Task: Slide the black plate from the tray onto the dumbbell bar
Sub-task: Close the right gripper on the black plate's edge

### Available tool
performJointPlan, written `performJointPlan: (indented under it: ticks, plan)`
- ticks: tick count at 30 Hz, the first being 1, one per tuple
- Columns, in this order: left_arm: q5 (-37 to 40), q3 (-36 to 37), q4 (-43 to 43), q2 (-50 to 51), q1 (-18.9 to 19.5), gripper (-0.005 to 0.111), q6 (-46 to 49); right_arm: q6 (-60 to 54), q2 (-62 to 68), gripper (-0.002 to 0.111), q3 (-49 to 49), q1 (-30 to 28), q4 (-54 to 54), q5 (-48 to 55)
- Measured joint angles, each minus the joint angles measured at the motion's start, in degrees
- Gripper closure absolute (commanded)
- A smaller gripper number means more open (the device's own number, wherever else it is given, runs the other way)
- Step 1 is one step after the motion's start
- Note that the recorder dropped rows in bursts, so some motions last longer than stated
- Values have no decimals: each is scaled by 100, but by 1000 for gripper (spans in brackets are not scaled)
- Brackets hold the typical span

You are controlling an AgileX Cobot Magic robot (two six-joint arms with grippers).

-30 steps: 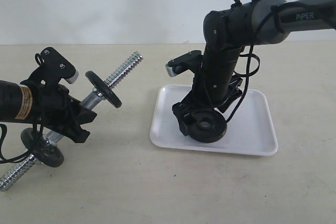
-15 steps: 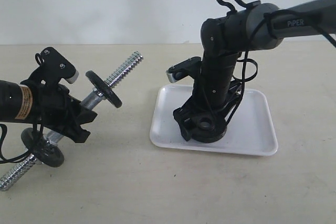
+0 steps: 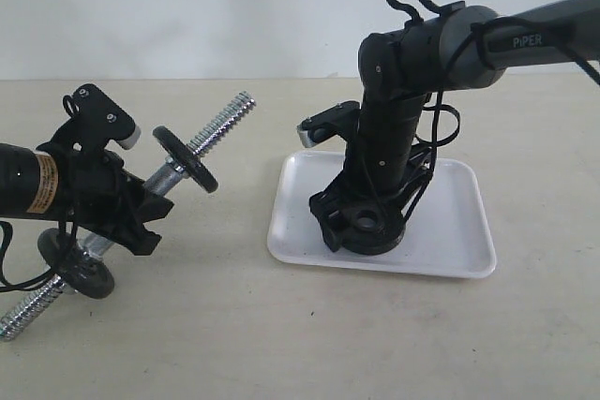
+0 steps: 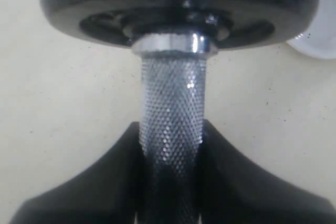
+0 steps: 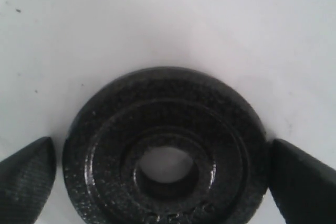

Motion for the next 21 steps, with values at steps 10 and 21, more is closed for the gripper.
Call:
performJointPlan:
  ticks: [10,21]
  plan:
    - [0,0,0,0,0,102,0,0,8,79,0,0,-52,34]
    - [0,0,0,0,0,102,0,8,8,108,-25,0,-58,115]
